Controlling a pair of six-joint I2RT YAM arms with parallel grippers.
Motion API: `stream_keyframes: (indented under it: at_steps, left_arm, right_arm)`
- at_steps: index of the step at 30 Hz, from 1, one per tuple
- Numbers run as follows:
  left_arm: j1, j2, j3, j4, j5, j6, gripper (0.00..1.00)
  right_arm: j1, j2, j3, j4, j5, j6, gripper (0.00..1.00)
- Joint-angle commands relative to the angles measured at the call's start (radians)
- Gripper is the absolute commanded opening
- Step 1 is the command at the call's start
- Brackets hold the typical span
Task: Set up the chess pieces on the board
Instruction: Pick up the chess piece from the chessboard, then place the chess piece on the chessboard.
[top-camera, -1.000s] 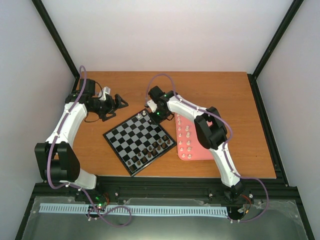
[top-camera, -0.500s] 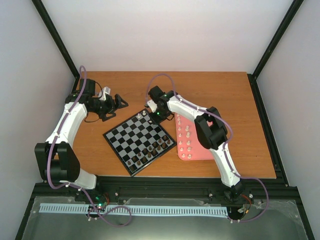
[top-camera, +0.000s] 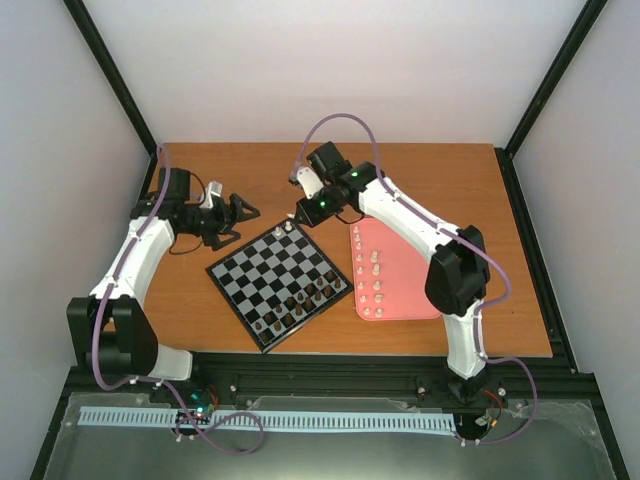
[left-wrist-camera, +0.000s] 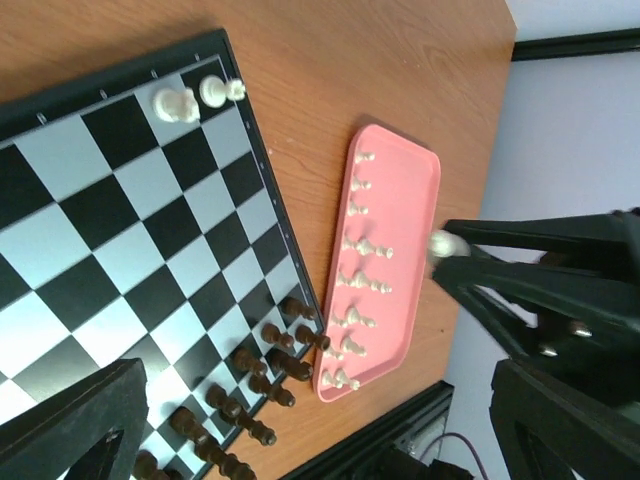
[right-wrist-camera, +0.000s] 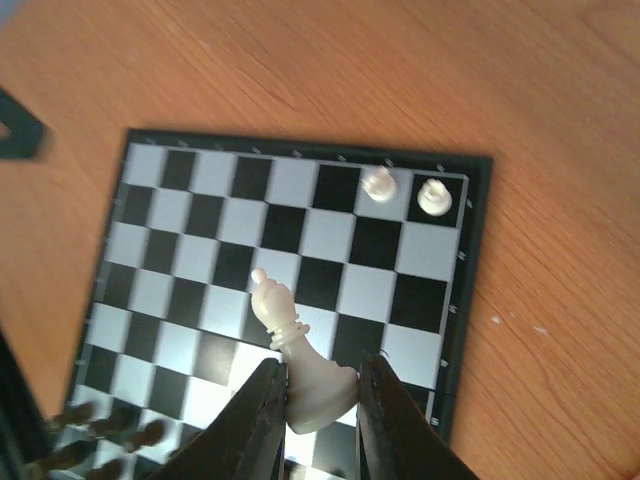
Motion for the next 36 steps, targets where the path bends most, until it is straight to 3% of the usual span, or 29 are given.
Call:
stream_keyframes:
  at_steps: [1, 8, 15, 31, 36]
  left_arm:
    - [-0.002, -0.047, -0.070, 0.155, 0.112, -0.177, 0.94]
    - [-0.061, -0.042, -0.070, 0.308, 0.102, -0.388, 0.85]
    - [-0.099, 0.008, -0.026, 0.364, 0.086, -0.462, 0.77]
    - [-0.116, 0.018, -0.030, 0.390, 0.101, -0.505, 0.43]
    - [-0.116, 0.016, -0.025, 0.388, 0.101, -0.513, 0.23]
  right_arm:
    - [-0.005, -0.050, -0.007, 0.042, -0.125, 0.064, 0.07]
    - [0.016, -0.030, 0.014, 0.084, -0.186, 0.097, 0.07]
    - [0.039, -0.002, 0.077, 0.068, -0.198, 0.099, 0.07]
    - [0.045, 0.034, 0.146, 0.070, -0.176, 0.114, 0.07]
    - [0.045, 0.047, 0.170, 0.066, -0.166, 0.112, 0.07]
